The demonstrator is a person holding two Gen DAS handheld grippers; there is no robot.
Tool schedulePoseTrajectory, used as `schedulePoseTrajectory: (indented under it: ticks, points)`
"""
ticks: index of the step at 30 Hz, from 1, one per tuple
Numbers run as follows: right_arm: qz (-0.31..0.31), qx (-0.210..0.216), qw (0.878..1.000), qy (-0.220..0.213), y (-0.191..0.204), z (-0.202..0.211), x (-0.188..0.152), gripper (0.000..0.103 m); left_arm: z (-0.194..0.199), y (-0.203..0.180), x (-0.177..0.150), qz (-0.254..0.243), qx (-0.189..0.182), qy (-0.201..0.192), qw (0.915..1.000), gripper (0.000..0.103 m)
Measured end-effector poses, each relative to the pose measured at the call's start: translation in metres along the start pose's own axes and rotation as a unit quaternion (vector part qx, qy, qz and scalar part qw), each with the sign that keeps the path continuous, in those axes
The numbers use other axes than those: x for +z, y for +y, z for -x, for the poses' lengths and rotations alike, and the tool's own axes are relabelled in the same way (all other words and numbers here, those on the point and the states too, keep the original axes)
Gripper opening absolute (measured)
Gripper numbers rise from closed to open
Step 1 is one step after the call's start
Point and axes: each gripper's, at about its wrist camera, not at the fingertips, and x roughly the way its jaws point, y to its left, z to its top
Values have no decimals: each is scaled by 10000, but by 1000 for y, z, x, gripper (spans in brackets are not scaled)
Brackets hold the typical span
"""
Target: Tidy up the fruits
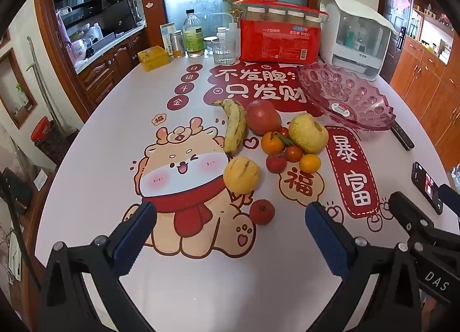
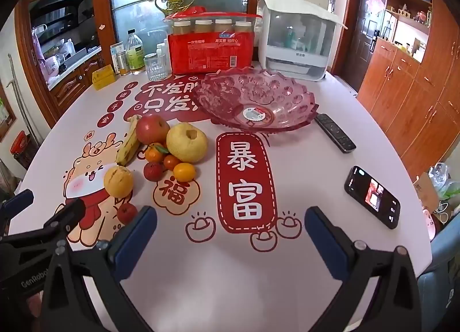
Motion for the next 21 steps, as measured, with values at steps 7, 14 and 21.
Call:
schedulePoseTrajectory:
  ticks: [7,14,21]
  points:
    - [23,-26,9999,-109,-1,5,-4,103,-1,0,0,-8,28,-25,10000,103]
    - [36,-35,10000,-43,0,3,-3,103,-1,0,0,0,26,-17,10000,103]
    - [30,-30,10000,4,2,2,0,103,-1,0,0,-9,33,-27,10000,103]
